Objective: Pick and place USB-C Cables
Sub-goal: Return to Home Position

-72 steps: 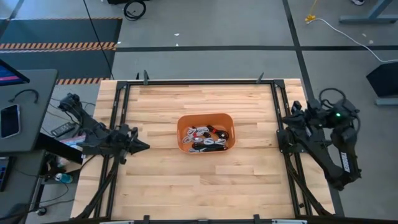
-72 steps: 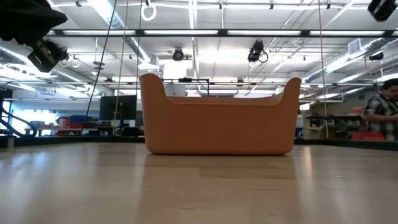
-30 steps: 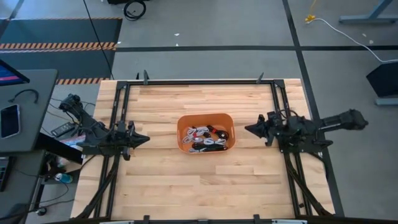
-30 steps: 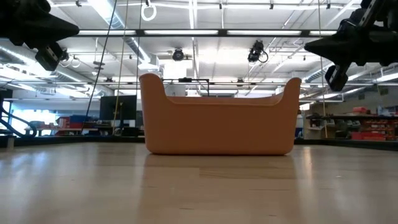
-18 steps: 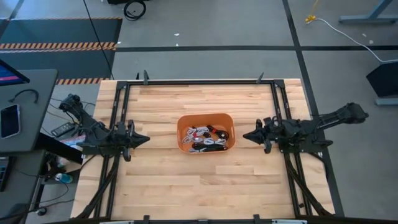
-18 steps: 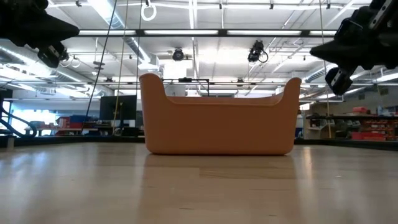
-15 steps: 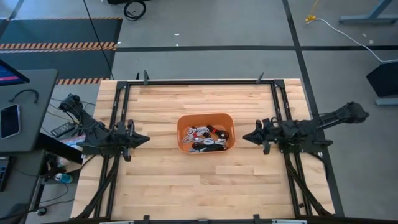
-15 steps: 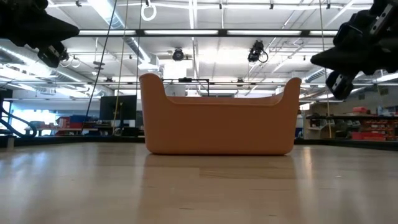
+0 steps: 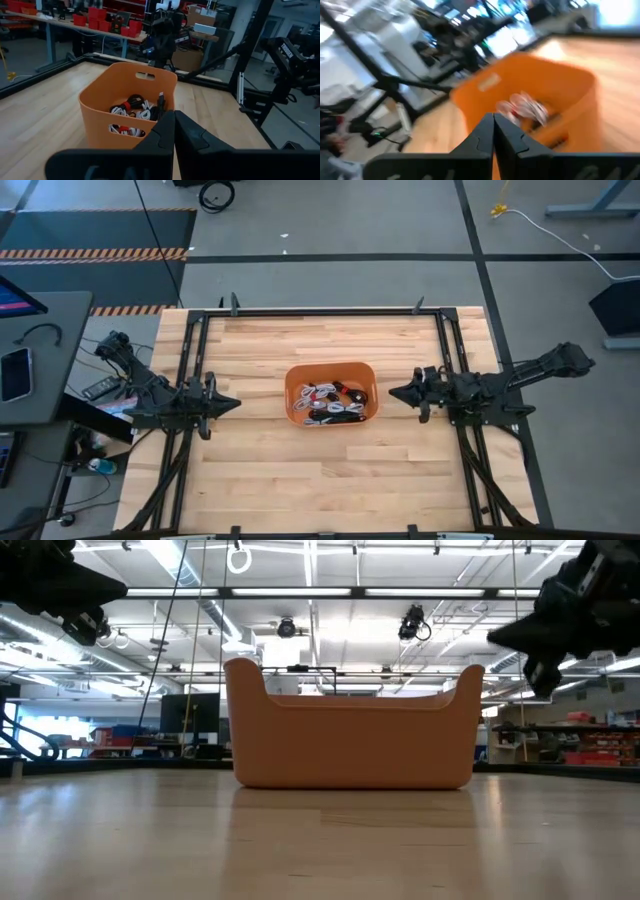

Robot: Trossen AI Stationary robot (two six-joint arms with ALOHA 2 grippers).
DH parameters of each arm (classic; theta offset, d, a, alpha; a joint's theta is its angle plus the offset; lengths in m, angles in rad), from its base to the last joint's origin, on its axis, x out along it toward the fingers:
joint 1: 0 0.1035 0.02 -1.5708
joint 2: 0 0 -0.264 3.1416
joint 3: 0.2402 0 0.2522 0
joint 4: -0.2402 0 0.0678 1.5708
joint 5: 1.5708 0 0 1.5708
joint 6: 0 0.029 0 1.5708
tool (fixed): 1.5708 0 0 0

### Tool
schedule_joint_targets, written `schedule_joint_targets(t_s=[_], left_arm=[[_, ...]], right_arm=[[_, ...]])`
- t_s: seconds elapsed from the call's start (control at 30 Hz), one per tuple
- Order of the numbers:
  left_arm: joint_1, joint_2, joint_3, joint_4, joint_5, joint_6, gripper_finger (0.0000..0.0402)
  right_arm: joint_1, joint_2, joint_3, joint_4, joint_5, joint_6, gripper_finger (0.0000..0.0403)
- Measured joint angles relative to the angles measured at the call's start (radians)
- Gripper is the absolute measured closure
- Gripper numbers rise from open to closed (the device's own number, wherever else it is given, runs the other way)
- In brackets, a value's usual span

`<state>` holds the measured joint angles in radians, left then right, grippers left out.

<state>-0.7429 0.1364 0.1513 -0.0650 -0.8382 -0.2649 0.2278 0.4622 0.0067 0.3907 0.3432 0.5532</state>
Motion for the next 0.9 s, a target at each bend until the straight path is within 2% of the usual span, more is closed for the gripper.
schedule_joint_targets(t_s=[0.17, 0.37, 0.43, 0.57, 0.7, 0.9], left_arm=[[0.000, 0.000, 0.000, 0.000, 0.000, 0.000, 0.0395], [0.000, 0.000, 0.000, 0.000, 0.000, 0.000, 0.0395], [0.000, 0.000, 0.000, 0.000, 0.000, 0.000, 0.0395], [0.000, 0.000, 0.000, 0.000, 0.000, 0.033, 0.0395], [0.000, 0.000, 0.000, -0.016, 0.000, 0.118, 0.0395], [0.000, 0.000, -0.009, -0.062, 0.000, 0.117, 0.0395]], right_arm=[[0.002, 0.000, 0.000, 0.248, -0.066, -0.213, 0.0397], [0.002, -0.007, 0.014, 0.475, -0.257, -0.702, 0.0389], [0.003, -0.011, 0.025, 0.466, -0.246, -0.783, 0.0382], [0.002, -0.011, 0.027, 0.312, -0.122, -0.812, 0.0378], [0.002, -0.011, 0.027, 0.180, -0.150, -0.872, 0.0386], [0.002, -0.037, 0.027, 0.131, -0.143, -0.910, 0.0396]])
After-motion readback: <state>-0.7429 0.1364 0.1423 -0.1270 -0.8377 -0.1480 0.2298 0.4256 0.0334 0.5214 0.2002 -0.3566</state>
